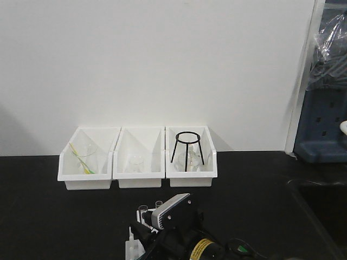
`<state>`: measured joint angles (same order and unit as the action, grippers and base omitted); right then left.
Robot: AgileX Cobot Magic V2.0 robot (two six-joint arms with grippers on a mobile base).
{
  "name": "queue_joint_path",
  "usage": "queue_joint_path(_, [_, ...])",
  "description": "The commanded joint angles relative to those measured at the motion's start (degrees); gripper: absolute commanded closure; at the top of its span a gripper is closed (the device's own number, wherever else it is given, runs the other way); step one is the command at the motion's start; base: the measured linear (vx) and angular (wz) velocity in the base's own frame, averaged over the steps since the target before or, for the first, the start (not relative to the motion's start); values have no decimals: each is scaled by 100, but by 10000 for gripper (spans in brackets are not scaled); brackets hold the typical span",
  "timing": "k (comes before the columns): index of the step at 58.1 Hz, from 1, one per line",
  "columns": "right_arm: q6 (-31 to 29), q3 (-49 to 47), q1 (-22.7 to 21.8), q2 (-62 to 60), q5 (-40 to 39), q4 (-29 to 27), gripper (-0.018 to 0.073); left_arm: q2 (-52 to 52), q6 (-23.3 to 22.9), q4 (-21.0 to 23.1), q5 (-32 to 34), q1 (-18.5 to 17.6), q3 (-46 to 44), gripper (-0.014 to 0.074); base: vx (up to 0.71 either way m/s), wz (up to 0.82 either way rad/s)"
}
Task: Flip and reinsert test tube from rack
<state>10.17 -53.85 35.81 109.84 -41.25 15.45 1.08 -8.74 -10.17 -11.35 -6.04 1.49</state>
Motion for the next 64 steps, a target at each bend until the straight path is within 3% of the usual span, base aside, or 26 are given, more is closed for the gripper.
queue_joint_path(1, [-5, -178, -18, -288, -549, 2, 515, 47, -56, 27, 436, -1, -23, 603, 0, 0])
queue_joint_path(5, [-5, -178, -18, -288, -594, 2, 577, 47, -56, 27, 436, -1, -23, 603, 0, 0])
queue_joint_path(18, [-24, -178, -18, -448, -795, 2, 574, 47, -56, 27, 436, -1, -23, 603, 0, 0])
queue_joint_path(30, [-72, -208, -18, -1314, -766, -5, 573, 47, -56, 27, 436, -1, -23, 603, 0, 0])
queue_joint_path(38, [-72, -504, -24, -2069, -322, -19, 573, 47, -56, 27, 436, -1, -23, 603, 0, 0])
queue_joint_path(45, [-272, -939, -30, -2587, 552, 101, 573, 47, -56, 27, 436, -1, -23, 603, 0, 0])
queue_joint_path(48, [-665, -1134, -30, -2745, 999, 465, 573, 47, -56, 27, 436, -1, -23, 603, 0, 0])
queue_joint_path(50, [-1301, -1266, -30, -2840, 1470, 876, 573, 47, -56, 27, 436, -1, -23, 603, 0, 0])
queue_joint_path(58, [-3418, -1379, -24, -2971, 3043, 3363, 570, 47, -56, 27, 436, -1, -23, 603, 0, 0])
queue_joint_path(64, [-4001, -1377, -24, -2960, 3792, 4463, 570, 47, -56, 27, 436, -1, -23, 603, 0, 0])
